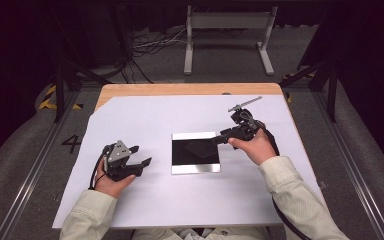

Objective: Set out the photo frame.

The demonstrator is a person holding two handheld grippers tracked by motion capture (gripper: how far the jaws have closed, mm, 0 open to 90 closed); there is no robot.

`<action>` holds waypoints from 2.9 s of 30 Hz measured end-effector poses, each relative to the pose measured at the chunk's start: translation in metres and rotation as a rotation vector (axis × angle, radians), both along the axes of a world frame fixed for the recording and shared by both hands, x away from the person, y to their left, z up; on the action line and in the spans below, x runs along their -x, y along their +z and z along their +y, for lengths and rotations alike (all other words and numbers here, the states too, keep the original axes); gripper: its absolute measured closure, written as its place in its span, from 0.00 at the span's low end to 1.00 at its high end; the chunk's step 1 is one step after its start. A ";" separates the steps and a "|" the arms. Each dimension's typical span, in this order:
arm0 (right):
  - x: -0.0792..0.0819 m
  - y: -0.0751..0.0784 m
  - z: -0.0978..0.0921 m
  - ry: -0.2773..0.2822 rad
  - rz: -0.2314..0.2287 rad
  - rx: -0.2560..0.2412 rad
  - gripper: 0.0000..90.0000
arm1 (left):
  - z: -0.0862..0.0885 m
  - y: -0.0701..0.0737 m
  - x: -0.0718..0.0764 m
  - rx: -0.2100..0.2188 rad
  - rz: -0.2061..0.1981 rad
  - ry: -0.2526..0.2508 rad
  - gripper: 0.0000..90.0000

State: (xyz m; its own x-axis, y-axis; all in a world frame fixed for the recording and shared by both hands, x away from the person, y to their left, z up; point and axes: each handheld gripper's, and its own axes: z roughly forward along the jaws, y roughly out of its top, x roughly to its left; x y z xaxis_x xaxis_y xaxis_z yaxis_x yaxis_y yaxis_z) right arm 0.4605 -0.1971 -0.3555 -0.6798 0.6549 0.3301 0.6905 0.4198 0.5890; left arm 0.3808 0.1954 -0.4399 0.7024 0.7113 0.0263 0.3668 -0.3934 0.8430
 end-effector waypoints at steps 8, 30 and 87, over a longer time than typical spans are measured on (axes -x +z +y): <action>-0.005 -0.006 0.009 0.011 0.022 0.014 0.44 | 0.000 0.000 0.000 0.000 0.001 -0.002 0.39; -0.015 -0.027 0.031 0.054 0.134 0.009 0.42 | 0.000 -0.001 -0.001 -0.002 0.004 -0.002 0.39; -0.016 -0.037 0.053 0.116 0.231 0.061 0.46 | -0.002 -0.001 0.000 -0.005 0.004 -0.006 0.39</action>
